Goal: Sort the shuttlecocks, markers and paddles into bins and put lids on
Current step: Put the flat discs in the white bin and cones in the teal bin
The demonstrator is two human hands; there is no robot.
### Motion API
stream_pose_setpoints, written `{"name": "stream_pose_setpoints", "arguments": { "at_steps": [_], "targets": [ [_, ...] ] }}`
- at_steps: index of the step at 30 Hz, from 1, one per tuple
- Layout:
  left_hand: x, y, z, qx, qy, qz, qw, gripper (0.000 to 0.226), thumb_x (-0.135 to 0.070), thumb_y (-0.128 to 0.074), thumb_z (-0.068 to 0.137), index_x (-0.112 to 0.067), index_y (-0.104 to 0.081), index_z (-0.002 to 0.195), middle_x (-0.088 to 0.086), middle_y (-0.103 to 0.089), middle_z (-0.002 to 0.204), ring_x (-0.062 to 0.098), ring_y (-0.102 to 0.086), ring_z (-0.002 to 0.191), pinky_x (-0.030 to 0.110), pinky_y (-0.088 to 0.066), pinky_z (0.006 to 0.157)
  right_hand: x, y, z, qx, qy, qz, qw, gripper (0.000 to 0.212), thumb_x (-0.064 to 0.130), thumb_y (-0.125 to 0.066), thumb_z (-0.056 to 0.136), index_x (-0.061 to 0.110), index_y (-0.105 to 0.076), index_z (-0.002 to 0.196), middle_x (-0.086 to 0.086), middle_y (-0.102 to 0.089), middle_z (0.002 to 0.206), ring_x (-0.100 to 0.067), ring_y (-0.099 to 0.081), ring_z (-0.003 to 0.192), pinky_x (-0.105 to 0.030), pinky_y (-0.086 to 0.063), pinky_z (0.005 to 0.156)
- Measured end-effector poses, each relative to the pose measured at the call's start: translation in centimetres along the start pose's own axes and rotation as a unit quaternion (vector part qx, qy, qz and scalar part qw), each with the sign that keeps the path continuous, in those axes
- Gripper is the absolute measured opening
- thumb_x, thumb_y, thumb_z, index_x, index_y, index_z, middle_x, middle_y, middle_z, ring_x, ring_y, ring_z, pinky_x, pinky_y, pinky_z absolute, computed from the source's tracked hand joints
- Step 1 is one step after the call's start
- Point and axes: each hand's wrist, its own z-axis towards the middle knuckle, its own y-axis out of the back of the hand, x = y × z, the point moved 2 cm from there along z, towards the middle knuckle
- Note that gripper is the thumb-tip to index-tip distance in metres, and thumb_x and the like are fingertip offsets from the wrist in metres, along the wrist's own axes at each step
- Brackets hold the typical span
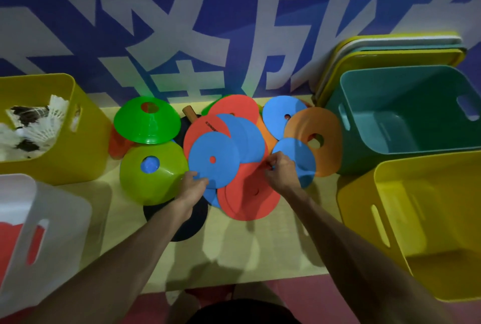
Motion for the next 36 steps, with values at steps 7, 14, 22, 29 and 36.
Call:
{"name": "stream_pose_setpoints", "arguments": {
  "at_steps": [7, 14, 22, 29, 36],
  "targets": [
    [0.6, -0.5, 1.8, 0.023, 0.035, -0.121, 0.992, 0.076, -0.035, -0.066, 0.059, -0.01, -0.049, 0.128, 0.005, -0.059, 0.126, 0.025, -0.055, 0.114, 0.037, -0.046, 0.092, 0.2, -0.7, -0.5, -0.027, 0.004, 0.005, 1.0, 0.019, 0.011, -0.064, 0.075, 0.009, -0.055, 0.092, -0.01, -0.058, 0.095, -0.029, -0.058, 0.093, -0.048, -0.047, 0.086],
    [-0.7, -1.3, -0.2, 0.003, 0.04, -0.199, 0.979, 0.018, -0.008, -0.056, 0.084, -0.008, -0.055, 0.102, -0.003, -0.057, 0.088, 0.009, -0.05, 0.074, 0.023, -0.038, 0.059, 0.7, -1.1, -1.3, -0.032, 0.031, -0.035, 0.998, 0.016, 0.015, -0.067, 0.077, 0.013, -0.06, 0.091, -0.007, -0.065, 0.087, -0.028, -0.061, 0.087, -0.046, -0.05, 0.078],
    [-0.6, -2.1, -0.8, 0.002, 0.143, -0.343, 0.928, 0.017, -0.011, -0.053, 0.083, -0.015, -0.051, 0.1, 0.001, -0.044, 0.1, 0.021, -0.042, 0.088, 0.024, -0.04, 0.073, 0.7, -0.1, -2.5, -0.029, 0.063, -0.105, 0.992, 0.026, 0.007, -0.058, 0.077, 0.019, -0.074, 0.093, -0.011, -0.066, 0.097, -0.029, -0.061, 0.091, -0.036, -0.049, 0.083],
    [-0.6, -2.0, -0.5, 0.003, 0.148, -0.473, 0.868, 0.019, -0.018, -0.047, 0.085, -0.015, -0.054, 0.102, 0.001, -0.055, 0.094, 0.017, -0.052, 0.077, 0.024, -0.04, 0.065, 1.4, 1.2, -3.0, -0.051, 0.043, -0.097, 0.993, 0.022, 0.013, -0.058, 0.082, 0.012, -0.073, 0.099, -0.011, -0.059, 0.102, -0.026, -0.059, 0.091, -0.03, -0.047, 0.073],
    [-1.2, -2.3, -0.8, -0.005, 0.163, -0.539, 0.826, 0.009, -0.019, -0.045, 0.086, -0.015, -0.051, 0.09, 0.005, -0.049, 0.096, 0.017, -0.045, 0.068, 0.023, -0.042, 0.066, 3.6, 1.0, -2.9, -0.051, -0.004, -0.014, 0.999, 0.025, 0.001, -0.054, 0.078, 0.012, -0.073, 0.091, -0.009, -0.072, 0.091, -0.025, -0.065, 0.087, -0.023, -0.045, 0.071]
  ]
}}
